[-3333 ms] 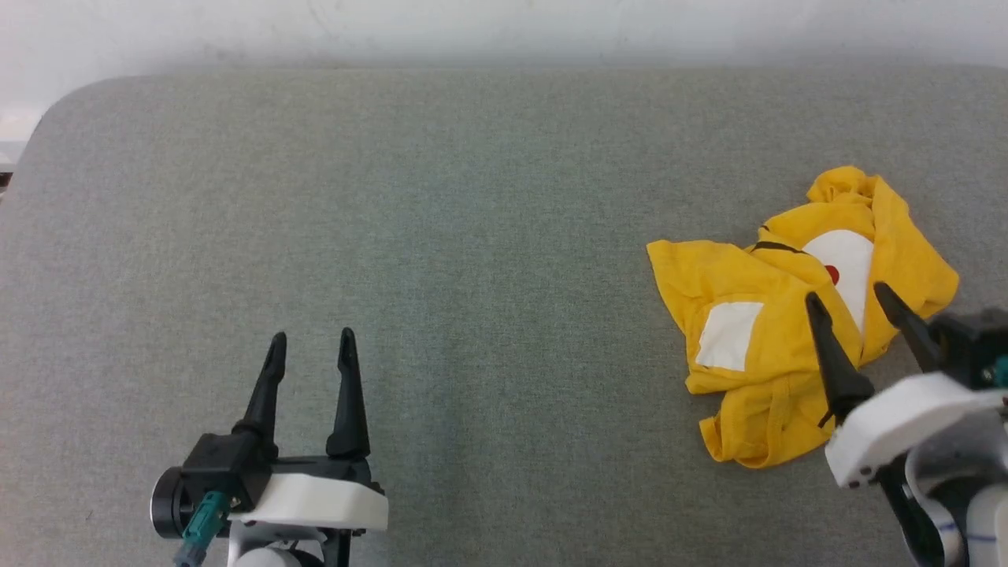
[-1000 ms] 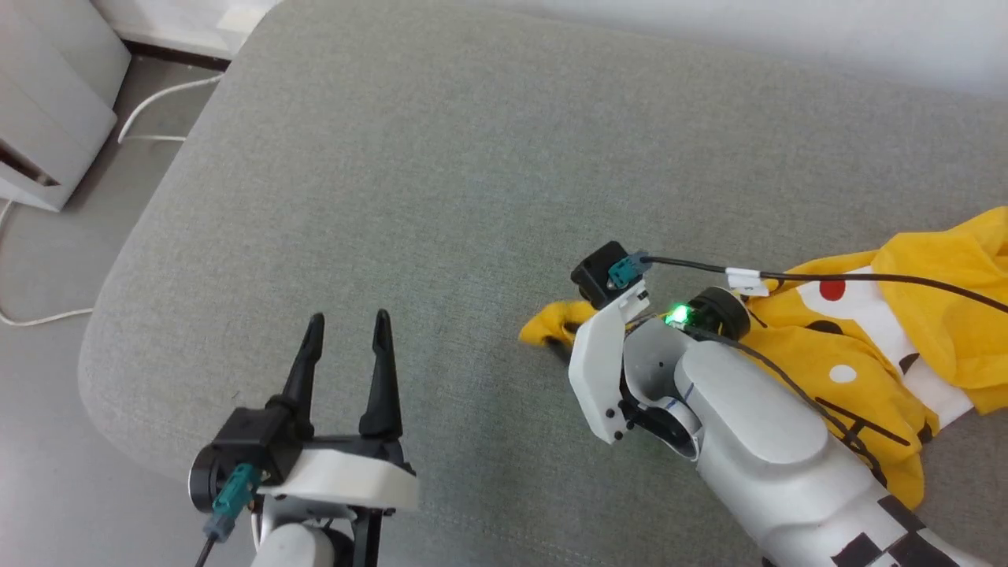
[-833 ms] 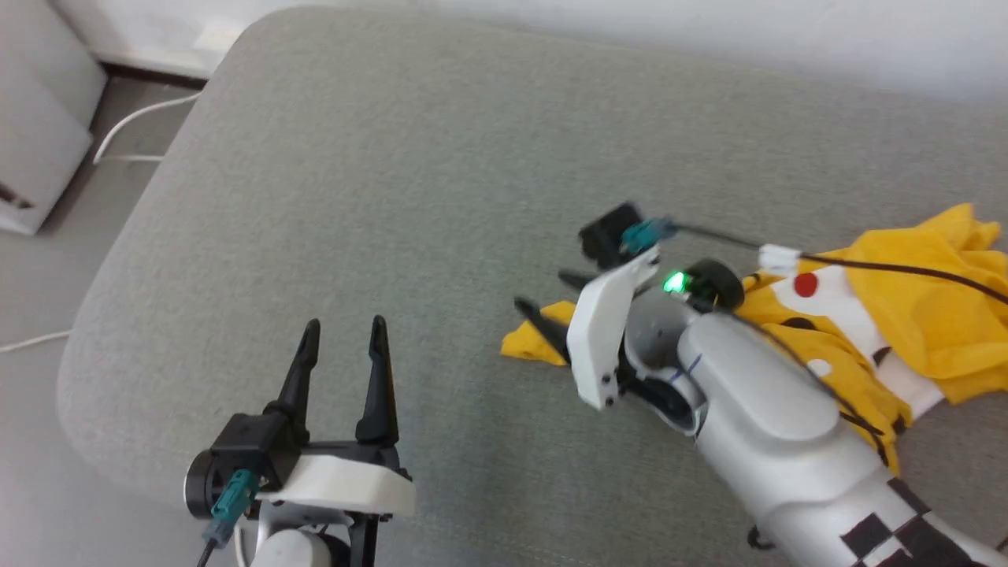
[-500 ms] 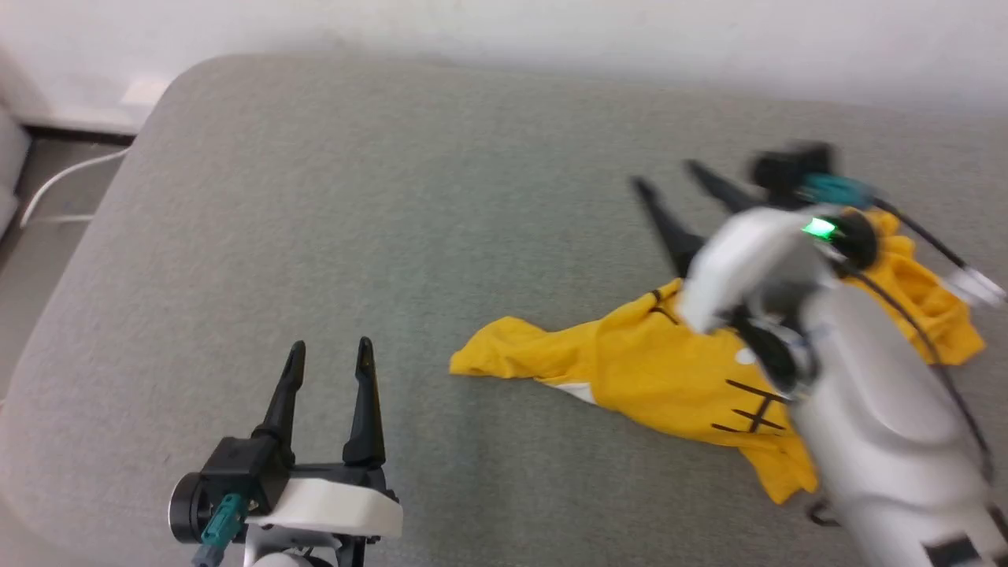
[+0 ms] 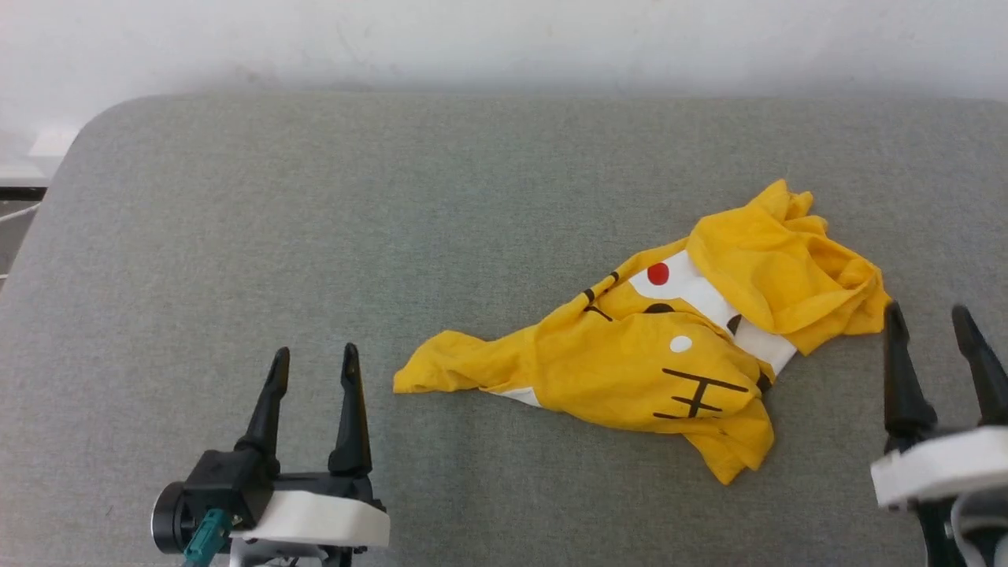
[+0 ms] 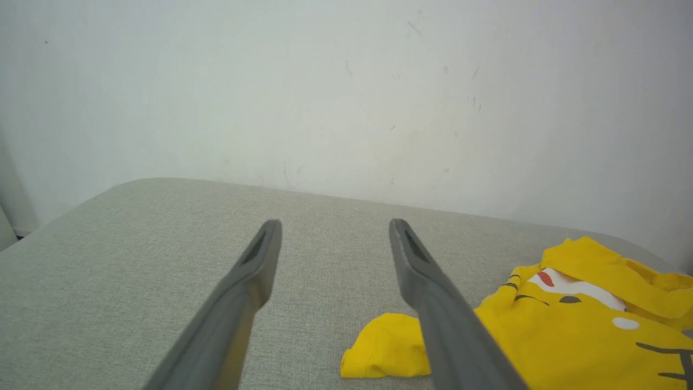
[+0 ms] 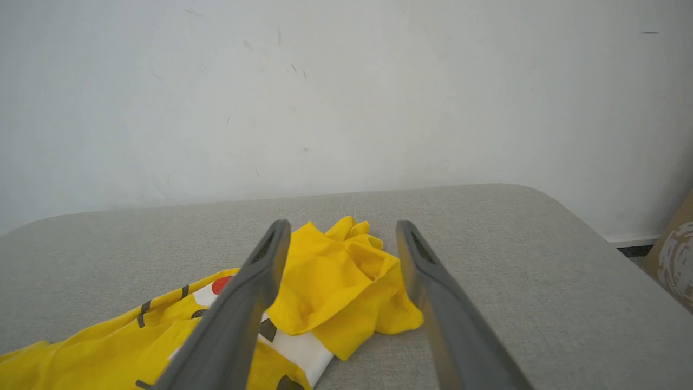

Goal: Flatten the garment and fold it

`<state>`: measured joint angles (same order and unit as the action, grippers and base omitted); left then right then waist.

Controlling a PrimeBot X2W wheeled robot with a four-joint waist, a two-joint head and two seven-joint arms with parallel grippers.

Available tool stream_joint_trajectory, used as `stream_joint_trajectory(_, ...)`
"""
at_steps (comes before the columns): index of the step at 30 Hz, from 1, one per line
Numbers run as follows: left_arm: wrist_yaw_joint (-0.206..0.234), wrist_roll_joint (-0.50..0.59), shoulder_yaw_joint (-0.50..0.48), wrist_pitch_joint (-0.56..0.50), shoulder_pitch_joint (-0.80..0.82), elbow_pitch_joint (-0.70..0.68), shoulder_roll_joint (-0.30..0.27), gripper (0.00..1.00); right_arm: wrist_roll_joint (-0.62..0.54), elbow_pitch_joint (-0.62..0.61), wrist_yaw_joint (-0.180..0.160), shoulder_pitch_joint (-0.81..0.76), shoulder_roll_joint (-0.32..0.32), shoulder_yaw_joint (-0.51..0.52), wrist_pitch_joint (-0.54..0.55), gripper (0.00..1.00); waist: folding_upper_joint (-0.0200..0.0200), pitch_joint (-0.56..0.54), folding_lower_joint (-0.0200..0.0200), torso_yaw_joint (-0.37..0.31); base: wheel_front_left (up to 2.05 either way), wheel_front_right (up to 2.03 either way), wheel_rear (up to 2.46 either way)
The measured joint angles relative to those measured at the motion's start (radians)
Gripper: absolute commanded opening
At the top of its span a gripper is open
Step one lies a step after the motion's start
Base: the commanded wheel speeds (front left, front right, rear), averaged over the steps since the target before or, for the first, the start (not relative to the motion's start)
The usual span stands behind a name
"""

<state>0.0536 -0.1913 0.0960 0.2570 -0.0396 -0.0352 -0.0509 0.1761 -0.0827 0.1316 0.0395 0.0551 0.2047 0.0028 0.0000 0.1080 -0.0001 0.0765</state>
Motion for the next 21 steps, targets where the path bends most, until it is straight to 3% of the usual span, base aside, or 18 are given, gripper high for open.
stream_joint_trajectory(8, -0.051, -0.001, -0.003, 0.000, -0.032, -0.037, 0.000, 1.00, 0.080, 0.046, 0.000, -0.181, -0.001, 0.011, -0.190, 1.00, 0.0000, 0.015, 0.0001, -0.021, 0.00, 0.00, 0.00)
stream_joint_trajectory(16, -0.063, 0.018, -0.009, 0.000, -0.060, -0.034, 0.000, 1.00, 0.116, 0.118, 0.000, -0.202, -0.002, -0.016, -0.242, 1.00, 0.0000, 0.017, 0.0001, -0.039, 0.00, 0.00, 0.00)
stream_joint_trajectory(21, -0.102, 0.038, 0.005, -0.009, 0.000, 0.008, -0.025, 1.00, 0.116, 0.121, 0.000, -0.175, -0.002, -0.013, -0.250, 1.00, 0.0000, 0.031, 0.0002, -0.043, 0.00, 0.00, 0.00)
